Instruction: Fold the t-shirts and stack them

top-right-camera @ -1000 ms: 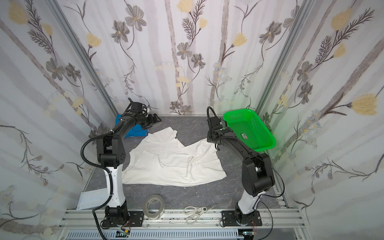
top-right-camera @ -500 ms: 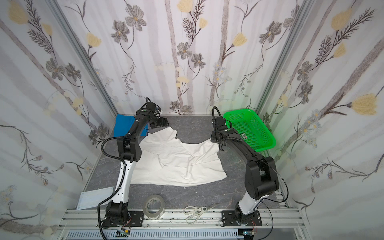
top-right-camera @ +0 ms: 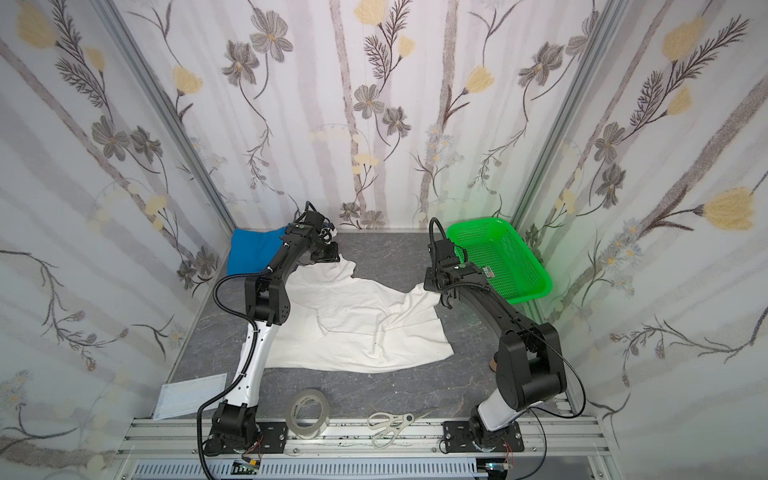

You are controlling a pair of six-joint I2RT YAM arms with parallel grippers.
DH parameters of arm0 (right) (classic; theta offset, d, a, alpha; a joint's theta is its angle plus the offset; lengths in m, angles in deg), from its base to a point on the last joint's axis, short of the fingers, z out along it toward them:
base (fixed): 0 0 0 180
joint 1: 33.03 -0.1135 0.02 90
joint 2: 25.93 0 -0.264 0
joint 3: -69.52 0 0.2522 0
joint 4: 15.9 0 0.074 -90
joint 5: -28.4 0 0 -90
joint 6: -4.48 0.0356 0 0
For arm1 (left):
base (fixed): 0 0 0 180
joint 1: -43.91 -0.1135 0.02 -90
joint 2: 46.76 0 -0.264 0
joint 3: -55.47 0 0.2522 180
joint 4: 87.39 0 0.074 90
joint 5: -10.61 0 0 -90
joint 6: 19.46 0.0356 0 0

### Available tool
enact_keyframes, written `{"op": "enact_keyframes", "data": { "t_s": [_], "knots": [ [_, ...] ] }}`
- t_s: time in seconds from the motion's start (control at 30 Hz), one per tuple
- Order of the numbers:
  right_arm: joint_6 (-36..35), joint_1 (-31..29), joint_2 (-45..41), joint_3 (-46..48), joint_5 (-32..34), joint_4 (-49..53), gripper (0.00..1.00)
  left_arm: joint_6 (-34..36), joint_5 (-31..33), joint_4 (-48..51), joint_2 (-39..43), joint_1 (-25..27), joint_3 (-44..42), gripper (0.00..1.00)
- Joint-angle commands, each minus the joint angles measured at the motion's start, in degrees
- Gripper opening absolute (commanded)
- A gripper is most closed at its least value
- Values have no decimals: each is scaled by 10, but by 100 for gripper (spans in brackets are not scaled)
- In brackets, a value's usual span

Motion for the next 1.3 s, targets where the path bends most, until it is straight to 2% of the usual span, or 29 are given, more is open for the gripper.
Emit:
{"op": "enact_keyframes", "data": {
  "t_s": [0.0,0.13,0.23,0.3,0.37,0.47,0.53,0.57,0.63,0.67,0.73,0.83,0.9,1.0,1.13,1.27],
  "knots": [
    [5,1,-7,5,-5,-25,0,-12,29,-24,22,-1,-6,0],
    [2,2,-13,2,-7,-29,0,-14,43,-27,70,-1,-24,0],
    [-4,2,-21,-2,-15,-36,0,-13,53,-46,155,1,-110,0],
    [-7,2,-28,-2,-17,-38,0,-21,67,-97,250,4,-237,0],
    [-9,1,-34,-1,-19,-38,0,-41,87,-172,359,8,-399,0],
    [-12,2,-52,6,-23,-35,0,-95,115,-262,530,15,-635,0],
    [-14,2,-72,17,-21,-35,0,-129,131,-293,638,40,-781,1],
    [-16,3,-75,26,-19,-36,0,-144,149,-302,703,66,-851,14],
    [-20,5,-104,37,-18,-37,0,-183,192,-314,817,126,-971,90],
    [-22,6,-109,42,-19,-37,0,-213,197,-319,874,144,-1028,100],
    [-25,7,-113,47,-22,-37,0,-261,191,-325,956,148,-1108,100],
    [-29,7,-113,48,-29,-37,0,-259,227,-297,1019,139,-1131,100],
    [-29,6,-115,51,-35,-38,0,-244,199,-299,1013,110,-1112,100],
    [-25,6,-121,63,-37,-41,0,-232,127,-307,949,71,-1072,100],
    [-18,5,-128,78,-42,-45,0,-242,123,-217,827,53,-995,97],
    [-18,5,-125,79,-42,-39,0,-264,114,-126,757,45,-935,87]
  ]
}}
